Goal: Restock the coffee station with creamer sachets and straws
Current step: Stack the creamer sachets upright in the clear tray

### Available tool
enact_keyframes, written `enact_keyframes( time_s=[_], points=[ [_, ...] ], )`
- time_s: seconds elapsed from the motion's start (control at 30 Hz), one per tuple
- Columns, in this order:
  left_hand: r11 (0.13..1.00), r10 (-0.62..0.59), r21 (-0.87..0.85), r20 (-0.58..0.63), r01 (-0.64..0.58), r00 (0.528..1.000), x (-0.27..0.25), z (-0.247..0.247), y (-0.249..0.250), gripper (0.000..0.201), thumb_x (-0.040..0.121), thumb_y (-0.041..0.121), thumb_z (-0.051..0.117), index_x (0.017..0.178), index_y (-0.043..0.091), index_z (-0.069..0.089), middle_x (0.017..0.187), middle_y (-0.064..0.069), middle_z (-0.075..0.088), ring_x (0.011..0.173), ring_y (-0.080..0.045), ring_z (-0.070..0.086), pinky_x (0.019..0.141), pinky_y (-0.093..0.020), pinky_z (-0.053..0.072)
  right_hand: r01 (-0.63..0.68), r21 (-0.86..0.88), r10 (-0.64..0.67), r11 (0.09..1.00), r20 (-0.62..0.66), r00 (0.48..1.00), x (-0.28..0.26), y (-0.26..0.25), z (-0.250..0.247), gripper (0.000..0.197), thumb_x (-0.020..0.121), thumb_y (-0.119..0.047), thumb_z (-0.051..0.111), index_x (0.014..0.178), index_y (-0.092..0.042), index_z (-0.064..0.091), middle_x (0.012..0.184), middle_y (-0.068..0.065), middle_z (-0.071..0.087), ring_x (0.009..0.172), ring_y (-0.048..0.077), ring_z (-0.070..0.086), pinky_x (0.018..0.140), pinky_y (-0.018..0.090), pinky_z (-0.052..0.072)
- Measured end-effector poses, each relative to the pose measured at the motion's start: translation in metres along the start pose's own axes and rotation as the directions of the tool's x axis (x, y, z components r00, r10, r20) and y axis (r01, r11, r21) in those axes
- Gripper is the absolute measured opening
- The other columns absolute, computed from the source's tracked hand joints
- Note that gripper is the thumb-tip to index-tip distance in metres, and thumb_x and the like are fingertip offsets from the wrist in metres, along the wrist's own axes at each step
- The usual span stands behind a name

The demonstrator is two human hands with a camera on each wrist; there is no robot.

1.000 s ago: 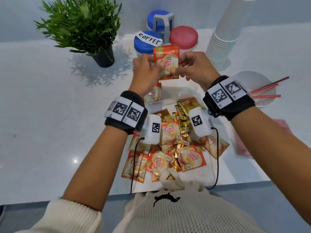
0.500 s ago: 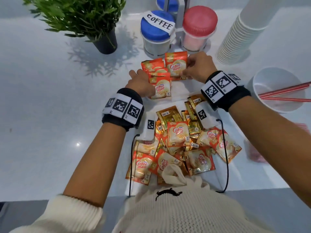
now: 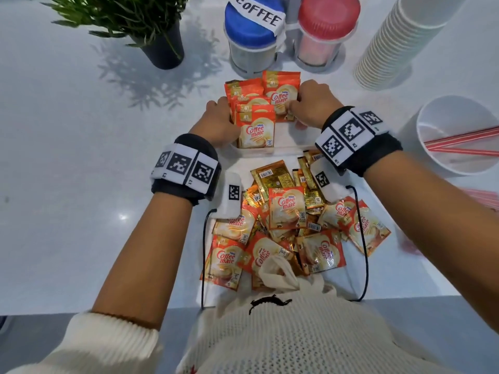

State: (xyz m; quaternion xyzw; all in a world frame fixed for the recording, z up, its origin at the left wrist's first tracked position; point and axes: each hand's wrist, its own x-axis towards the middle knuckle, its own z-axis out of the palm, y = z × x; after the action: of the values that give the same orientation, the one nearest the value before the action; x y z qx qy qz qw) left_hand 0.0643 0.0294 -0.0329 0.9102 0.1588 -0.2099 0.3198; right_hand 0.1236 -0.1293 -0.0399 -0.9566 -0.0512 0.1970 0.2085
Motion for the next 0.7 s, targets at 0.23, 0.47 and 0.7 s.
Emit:
enact_keyframes(
  time_s=[0.23,0.47,0.7],
  points=[
    [0.994,-0.034,-0.104,-0.029,0.031,0.999,0.000,-0.001,-0.003,0.050,0.086,0.012,0.059,0.131,0.009,0.039,0.133,-0.012,0.046,0.121,-0.027,0.049,0.092,-0.033,0.042,-0.054,0.083,0.060,0.995,-0.070,0.996,-0.007,0.004,-0.007,0.029,0.091,-0.019,0.050,0.111,0.001,0.054,0.112,0.018,0.063,0.102,0.029,0.061,0.083,0.030,0.043],
    [0.954,0.053,-0.263,-0.315,-0.141,0.947,-0.030,-0.003,0.004,0.049,0.088,0.016,0.060,0.132,0.013,0.037,0.135,-0.010,0.037,0.114,-0.018,0.048,0.076,-0.017,0.041,0.156,0.140,-0.147,0.978,-0.074,0.986,-0.060,0.000,-0.027,0.033,0.089,-0.027,0.059,0.114,-0.006,0.056,0.099,0.009,0.062,0.071,0.017,0.061,0.062,0.014,0.046],
    [0.928,0.228,-0.256,-0.187,-0.271,0.956,-0.068,0.024,0.008,0.014,0.087,0.006,0.049,0.096,0.015,0.056,0.087,-0.001,0.056,0.083,-0.015,0.053,0.054,-0.005,0.037,0.305,-0.059,-0.282,0.951,0.246,0.927,-0.112,0.008,-0.004,0.036,0.075,-0.027,0.074,0.105,-0.011,0.061,0.097,0.004,0.057,0.081,0.014,0.049,0.062,0.018,0.037]
  ],
)
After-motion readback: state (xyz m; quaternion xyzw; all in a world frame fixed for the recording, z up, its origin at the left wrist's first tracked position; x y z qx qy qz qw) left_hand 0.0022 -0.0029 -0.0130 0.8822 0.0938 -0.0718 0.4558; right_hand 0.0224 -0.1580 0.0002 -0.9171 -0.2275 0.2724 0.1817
